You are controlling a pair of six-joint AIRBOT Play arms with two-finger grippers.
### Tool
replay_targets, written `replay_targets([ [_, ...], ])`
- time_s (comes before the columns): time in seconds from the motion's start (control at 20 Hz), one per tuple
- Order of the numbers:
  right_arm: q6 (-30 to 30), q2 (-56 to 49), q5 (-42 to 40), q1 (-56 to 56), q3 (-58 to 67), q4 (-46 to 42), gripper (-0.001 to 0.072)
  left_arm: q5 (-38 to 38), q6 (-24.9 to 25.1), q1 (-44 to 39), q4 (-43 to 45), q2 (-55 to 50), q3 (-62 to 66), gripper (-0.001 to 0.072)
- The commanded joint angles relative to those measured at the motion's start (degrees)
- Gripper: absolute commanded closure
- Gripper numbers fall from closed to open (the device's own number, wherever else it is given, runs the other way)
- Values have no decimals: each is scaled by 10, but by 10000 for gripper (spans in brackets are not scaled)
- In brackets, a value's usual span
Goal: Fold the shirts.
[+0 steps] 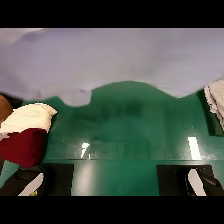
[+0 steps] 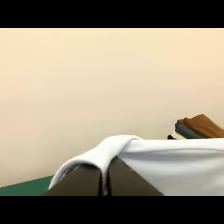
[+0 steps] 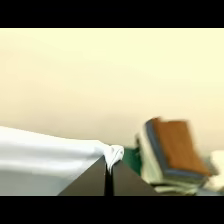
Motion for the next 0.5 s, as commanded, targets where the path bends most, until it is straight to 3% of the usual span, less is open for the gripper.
replay_targets([
  [0.0, 22, -9, 39, -22, 66, -45, 695, 5, -7, 0, -23, -2, 14, 680],
  [0.25, 41, -151, 177, 24, 91, -45, 695, -7, -2, 0, -23, -28, -189, 680],
  [0.45, 68, -318, 264, 93, 91, -97, 695, -64, 9, 0, -23, -146, -287, 679],
])
